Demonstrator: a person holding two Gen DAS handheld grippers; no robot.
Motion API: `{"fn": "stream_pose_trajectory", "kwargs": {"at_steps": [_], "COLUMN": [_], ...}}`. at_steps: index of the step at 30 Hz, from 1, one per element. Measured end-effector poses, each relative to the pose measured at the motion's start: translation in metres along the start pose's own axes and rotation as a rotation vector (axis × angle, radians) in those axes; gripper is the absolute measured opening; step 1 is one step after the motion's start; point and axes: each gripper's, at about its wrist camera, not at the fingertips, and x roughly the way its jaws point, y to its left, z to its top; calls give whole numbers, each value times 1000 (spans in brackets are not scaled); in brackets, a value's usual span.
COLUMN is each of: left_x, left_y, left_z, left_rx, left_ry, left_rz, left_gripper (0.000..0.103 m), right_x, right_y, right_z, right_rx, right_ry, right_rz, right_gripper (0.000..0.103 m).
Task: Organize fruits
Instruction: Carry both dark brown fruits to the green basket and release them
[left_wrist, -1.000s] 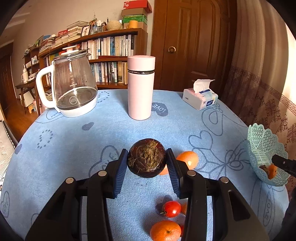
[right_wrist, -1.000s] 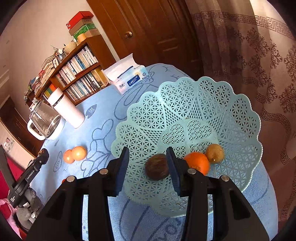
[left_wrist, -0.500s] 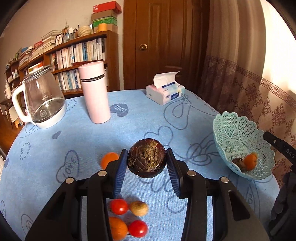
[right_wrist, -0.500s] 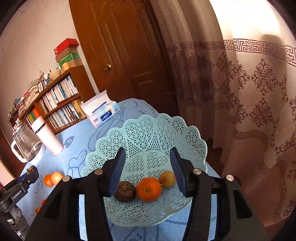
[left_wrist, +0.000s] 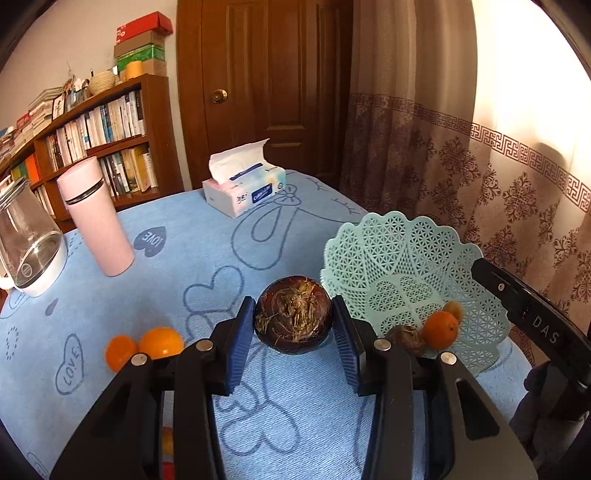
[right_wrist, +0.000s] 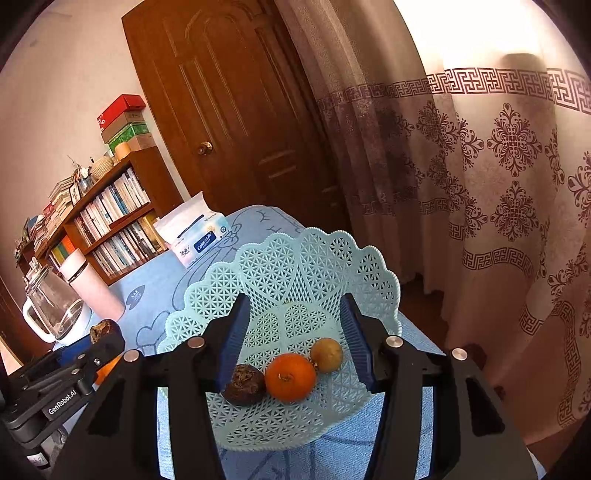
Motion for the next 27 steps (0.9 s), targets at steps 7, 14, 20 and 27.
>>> {"fn": "stream_pose_trajectory", "kwargs": {"at_steps": [7,14,20,27], "left_x": [18,27,23,19], "left_y": [-30,-40,-34,-21], "left_z": [3,4,5,5], "left_rx": [47,70,50,12], "left_ry": [14,12,-7,-11], "left_rz": [-46,-39,-25,-3], "left_gripper": [43,54,65,73], "right_x": [-2,-3,-4,-4], "right_y": [-12,-11,-11,-10], "right_z": [1,1,0,0], "right_rx": [55,50,52,45], "right_ry": [-16,-24,-27,-31], "right_rz": [-21,-19,-19,-17], "right_gripper": [58,58,58,59]}}
